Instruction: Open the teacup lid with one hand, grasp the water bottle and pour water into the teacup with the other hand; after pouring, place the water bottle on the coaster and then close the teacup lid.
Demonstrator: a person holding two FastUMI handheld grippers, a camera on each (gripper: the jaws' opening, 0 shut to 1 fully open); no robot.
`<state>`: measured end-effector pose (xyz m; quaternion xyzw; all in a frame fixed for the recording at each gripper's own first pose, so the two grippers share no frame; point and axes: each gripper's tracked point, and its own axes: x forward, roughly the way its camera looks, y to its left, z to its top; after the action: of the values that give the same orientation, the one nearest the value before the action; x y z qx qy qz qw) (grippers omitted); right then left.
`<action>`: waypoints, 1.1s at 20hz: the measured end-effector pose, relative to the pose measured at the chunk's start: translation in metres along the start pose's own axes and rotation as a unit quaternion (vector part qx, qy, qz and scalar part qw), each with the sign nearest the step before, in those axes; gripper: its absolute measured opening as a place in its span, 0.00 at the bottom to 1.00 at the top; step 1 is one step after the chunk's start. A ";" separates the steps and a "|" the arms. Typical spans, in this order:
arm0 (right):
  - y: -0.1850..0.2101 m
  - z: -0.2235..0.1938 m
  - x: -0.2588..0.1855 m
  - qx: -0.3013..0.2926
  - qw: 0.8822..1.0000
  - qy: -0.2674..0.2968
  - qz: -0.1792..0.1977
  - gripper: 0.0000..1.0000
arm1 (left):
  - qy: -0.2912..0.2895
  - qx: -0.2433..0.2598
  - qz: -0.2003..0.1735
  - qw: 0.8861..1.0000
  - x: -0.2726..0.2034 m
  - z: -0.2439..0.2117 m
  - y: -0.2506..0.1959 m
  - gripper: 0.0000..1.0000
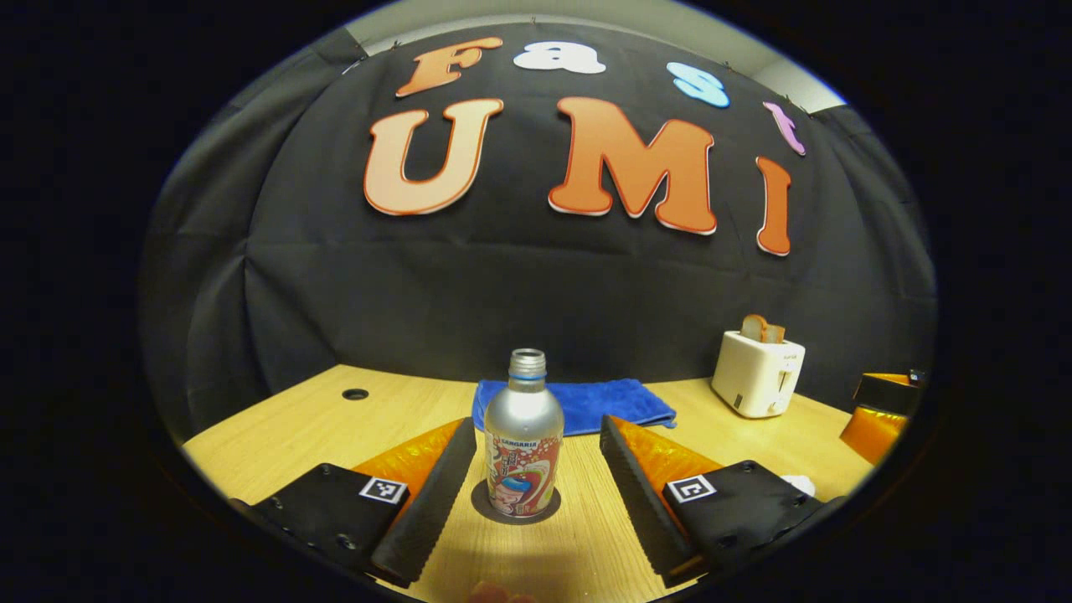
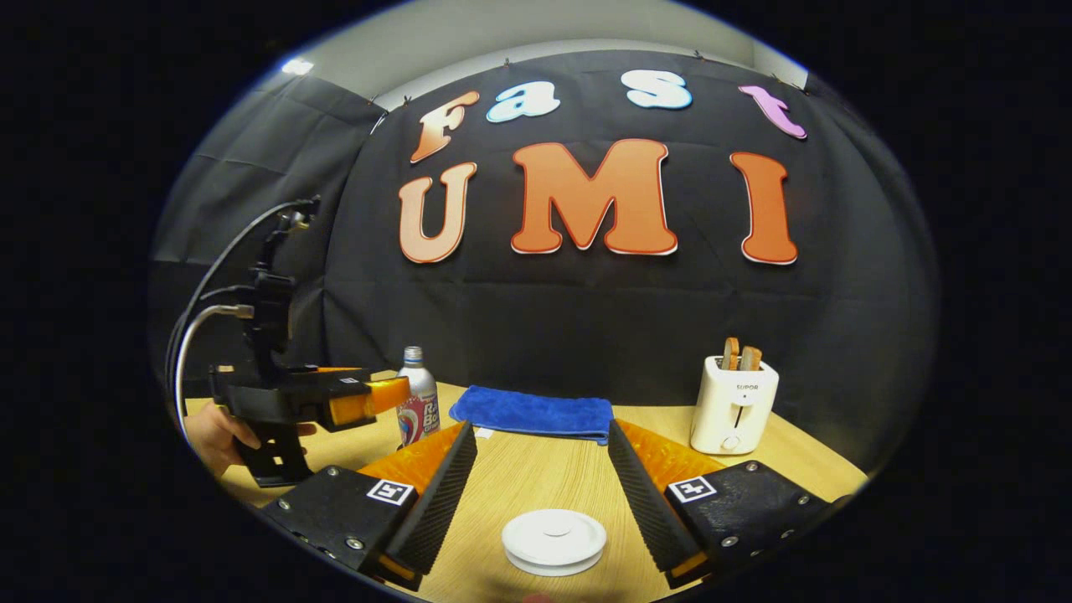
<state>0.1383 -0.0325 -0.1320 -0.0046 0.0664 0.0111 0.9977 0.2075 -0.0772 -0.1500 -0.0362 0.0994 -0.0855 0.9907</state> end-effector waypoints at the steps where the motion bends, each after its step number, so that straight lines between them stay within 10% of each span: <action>1: 0.000 0.006 -0.002 -0.002 1.000 -0.007 -0.002 0.95 | -0.014 -0.002 0.003 1.000 -0.010 0.012 0.000 0.96; 22: -0.011 0.053 -0.030 -0.037 0.997 -0.044 -0.049 0.95 | -0.086 0.016 0.082 0.993 -0.126 0.059 0.066 0.96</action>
<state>0.1154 -0.0436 -0.0757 -0.0439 0.0214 -0.0355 0.9982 0.1088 0.0129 -0.0737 -0.0189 0.0153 -0.0019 0.9997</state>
